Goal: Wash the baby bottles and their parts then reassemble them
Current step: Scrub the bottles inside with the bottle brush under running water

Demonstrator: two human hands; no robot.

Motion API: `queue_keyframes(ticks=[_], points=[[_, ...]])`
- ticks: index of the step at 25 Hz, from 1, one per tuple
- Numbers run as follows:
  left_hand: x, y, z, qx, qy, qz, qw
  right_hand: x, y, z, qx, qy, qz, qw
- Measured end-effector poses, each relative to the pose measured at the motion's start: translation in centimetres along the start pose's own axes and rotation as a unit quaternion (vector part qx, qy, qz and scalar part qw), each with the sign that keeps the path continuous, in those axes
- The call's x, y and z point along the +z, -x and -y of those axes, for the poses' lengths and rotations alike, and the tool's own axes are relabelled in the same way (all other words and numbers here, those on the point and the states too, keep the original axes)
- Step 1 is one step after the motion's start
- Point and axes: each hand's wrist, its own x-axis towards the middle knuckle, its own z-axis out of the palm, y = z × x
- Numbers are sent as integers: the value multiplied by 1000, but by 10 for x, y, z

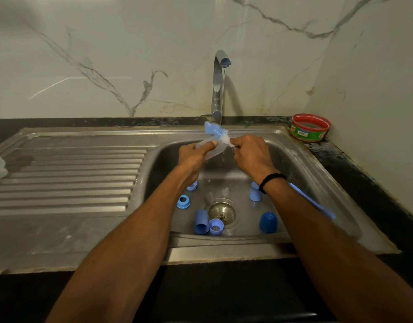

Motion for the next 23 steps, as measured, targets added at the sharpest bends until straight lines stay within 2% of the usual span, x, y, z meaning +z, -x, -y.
queue_keyframes(ticks=[1,4,6,14,16,20,23], points=[[4,4,-3,14,-2,9,1000,-2,0,0,9,-5,-12,1000],[6,7,-10,48,-2,-36,998,-4,-3,-3,-4,-23,-9,1000],[6,9,-9,69,-40,-13,997,-4,-2,-3,1,-20,-7,1000],[4,3,-5,81,-55,-37,994,-1,-4,-4,11,-46,0,999],[7,9,-5,91,-61,-16,994,-1,-2,-1,13,-39,-1,999],[7,6,-7,39,16,-36,998,-3,-5,-5,7,-42,14,999],[6,9,-8,44,38,-34,998,0,-4,-4,10,-26,21,999]])
